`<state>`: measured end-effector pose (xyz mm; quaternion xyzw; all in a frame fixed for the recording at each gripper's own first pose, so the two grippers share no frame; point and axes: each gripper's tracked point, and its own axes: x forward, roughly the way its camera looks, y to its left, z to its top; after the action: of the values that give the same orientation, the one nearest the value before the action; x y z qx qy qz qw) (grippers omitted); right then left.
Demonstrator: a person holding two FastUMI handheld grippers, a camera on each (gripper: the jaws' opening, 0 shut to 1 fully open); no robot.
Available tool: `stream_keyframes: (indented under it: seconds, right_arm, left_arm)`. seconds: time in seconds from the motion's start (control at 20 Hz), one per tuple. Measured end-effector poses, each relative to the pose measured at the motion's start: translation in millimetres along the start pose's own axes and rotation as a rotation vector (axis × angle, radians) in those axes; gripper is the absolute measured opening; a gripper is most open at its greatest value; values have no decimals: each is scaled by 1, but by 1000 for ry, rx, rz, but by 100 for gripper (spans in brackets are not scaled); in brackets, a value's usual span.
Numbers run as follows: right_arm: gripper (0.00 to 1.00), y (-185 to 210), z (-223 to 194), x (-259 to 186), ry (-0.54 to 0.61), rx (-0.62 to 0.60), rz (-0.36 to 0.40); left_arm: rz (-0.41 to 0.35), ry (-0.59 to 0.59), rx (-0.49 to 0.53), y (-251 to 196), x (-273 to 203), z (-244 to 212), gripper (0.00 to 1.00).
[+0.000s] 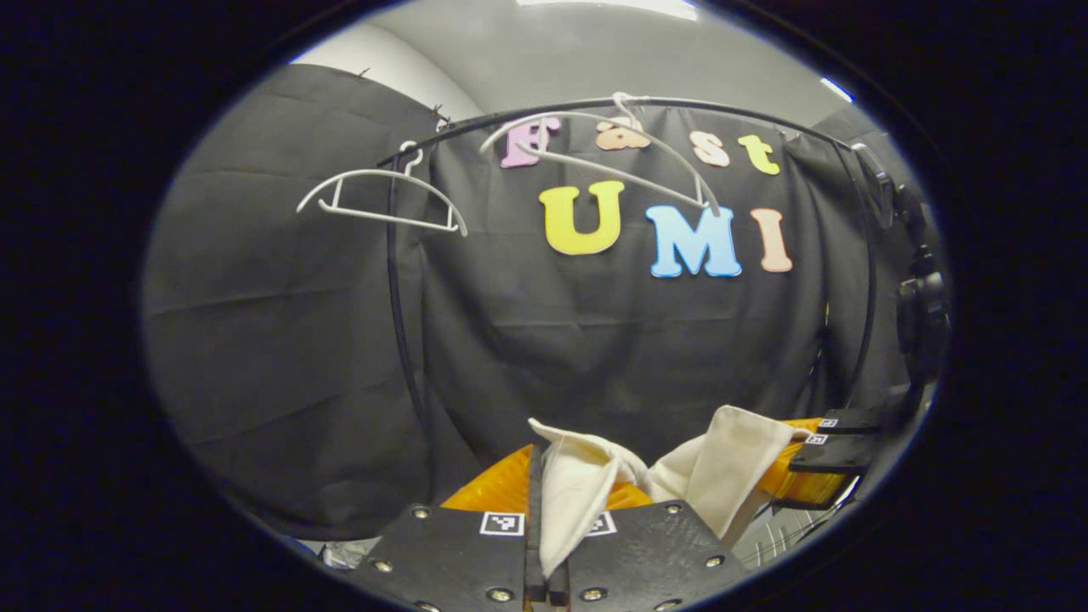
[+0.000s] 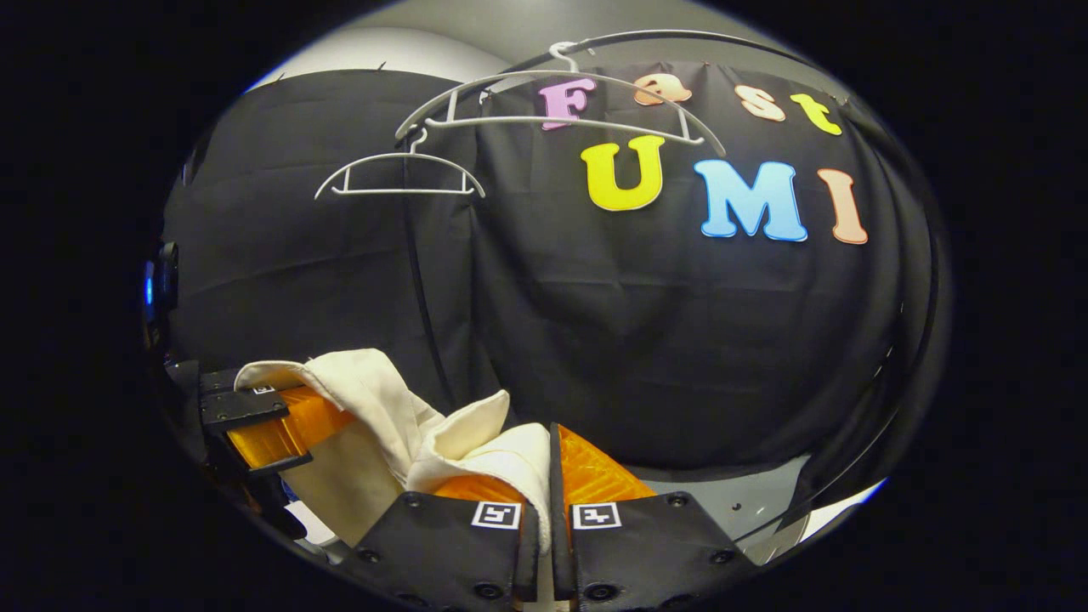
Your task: Grasp the clothes on the hanger with both hands and then place them into the laundry hamper below.
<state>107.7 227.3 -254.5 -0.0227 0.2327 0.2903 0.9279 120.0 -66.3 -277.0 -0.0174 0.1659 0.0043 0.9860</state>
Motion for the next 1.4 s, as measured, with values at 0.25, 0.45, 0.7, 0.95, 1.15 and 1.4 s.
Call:
stream_keyframes:
  seconds: [0.25, 0.45, 0.7, 0.95, 1.15, 1.4]
  right_arm:
    - [8, -3, -57, 14, 101, 24, -42]
    - [8, -4, -95, 27, 177, 33, -74]
    - [8, -1, -145, 32, 296, 55, -107]
    - [8, -3, -176, 27, 425, 75, -133]
    - [13, 0, -175, 21, 476, 56, -139]
    - [43, 7, -160, 18, 455, 44, -117]
  left_arm:
    - [-2, 97, 1, 3, 17, -70, 2]
    - [13, 198, 4, 11, 25, -119, 2]
    - [13, 355, 6, 22, 23, -189, 2]
    - [-2, 461, 45, 21, 19, -221, 3]
    - [-21, 484, 48, 21, 11, -221, 5]
    - [-26, 465, 73, 28, 4, -212, 70]
